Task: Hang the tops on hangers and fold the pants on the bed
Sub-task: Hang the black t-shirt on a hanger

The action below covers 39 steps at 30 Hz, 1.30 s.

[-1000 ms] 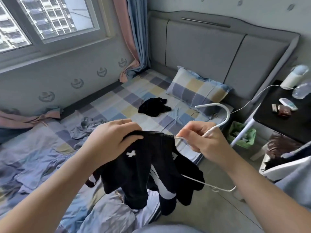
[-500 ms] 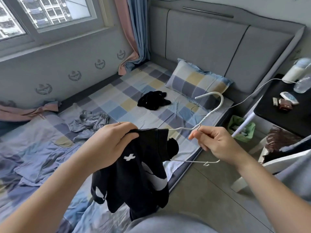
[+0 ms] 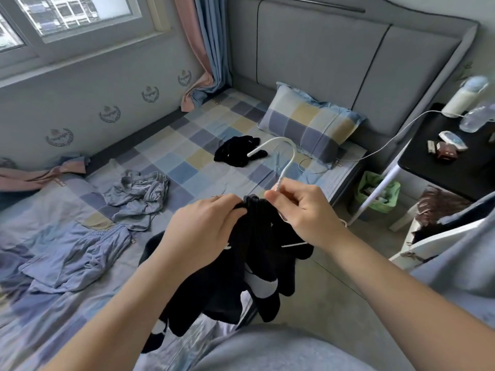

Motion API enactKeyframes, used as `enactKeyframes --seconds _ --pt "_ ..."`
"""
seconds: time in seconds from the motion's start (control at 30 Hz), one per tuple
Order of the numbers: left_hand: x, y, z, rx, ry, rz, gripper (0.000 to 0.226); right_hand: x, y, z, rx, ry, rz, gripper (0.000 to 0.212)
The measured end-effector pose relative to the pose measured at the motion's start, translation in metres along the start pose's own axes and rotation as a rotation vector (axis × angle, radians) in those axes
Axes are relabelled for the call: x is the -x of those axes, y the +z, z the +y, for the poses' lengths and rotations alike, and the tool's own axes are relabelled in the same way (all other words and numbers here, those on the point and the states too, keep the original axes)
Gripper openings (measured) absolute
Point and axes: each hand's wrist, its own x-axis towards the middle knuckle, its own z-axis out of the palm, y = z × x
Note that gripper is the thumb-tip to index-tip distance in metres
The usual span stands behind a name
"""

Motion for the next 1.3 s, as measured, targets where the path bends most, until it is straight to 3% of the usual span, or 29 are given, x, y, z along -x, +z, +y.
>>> enactKeyframes --seconds 0.1,0.17,0.23,0.4,0.43,0.57,0.67,0.77,0.83,0.97,1.1,1.3 --pt "0.005 0.002 -0.008 0.09 -0.082 0.063 0.032 0.006 -0.003 0.006 0.082 -0.027 0.154 0.013" --pt "0.009 0.005 -0.013 0.146 -0.135 0.126 0.025 0.02 -0.004 0.015 0.161 -0.083 0.333 0.017" --pt "0.013 0.006 -0.014 0.195 -0.192 0.182 0.019 0.035 0.002 0.024 0.122 -0.059 0.376 0.018" --pt "0.015 -0.001 0.001 0.307 -0.245 0.24 0.013 0.037 0.036 0.035 0.003 0.176 -0.054 0.042" --pt "0.014 -0.002 0.004 0.324 -0.244 0.245 0.013 0.033 0.041 0.037 0.002 0.196 -0.081 0.043" --pt "0.018 -0.002 0.002 0.391 -0.301 0.271 0.017 0.027 0.046 0.035 0.023 0.202 -0.016 0.009" --pt "0.025 -0.002 -0.003 0.434 -0.353 0.27 0.019 0.035 0.048 0.039 0.04 0.216 -0.138 0.016" --pt "0.03 -0.001 -0.004 0.47 -0.383 0.245 0.021 0.04 0.06 0.067 0.135 0.322 -0.349 0.011" --pt "0.033 -0.002 -0.008 0.489 -0.387 0.242 0.025 0.043 0.066 0.087 0.229 0.399 -0.423 0.019" --pt "0.044 -0.009 -0.021 0.501 -0.387 0.219 0.021 0.048 0.063 0.113 0.39 0.464 -0.43 0.017" --pt "0.057 -0.016 -0.031 0.517 -0.388 0.13 0.025 0.049 0.046 0.118 0.585 0.428 -0.429 0.025" --pt "0.077 -0.028 -0.049 0.501 -0.426 0.007 0.026 0.043 0.009 0.118 0.688 0.32 -0.357 0.018"
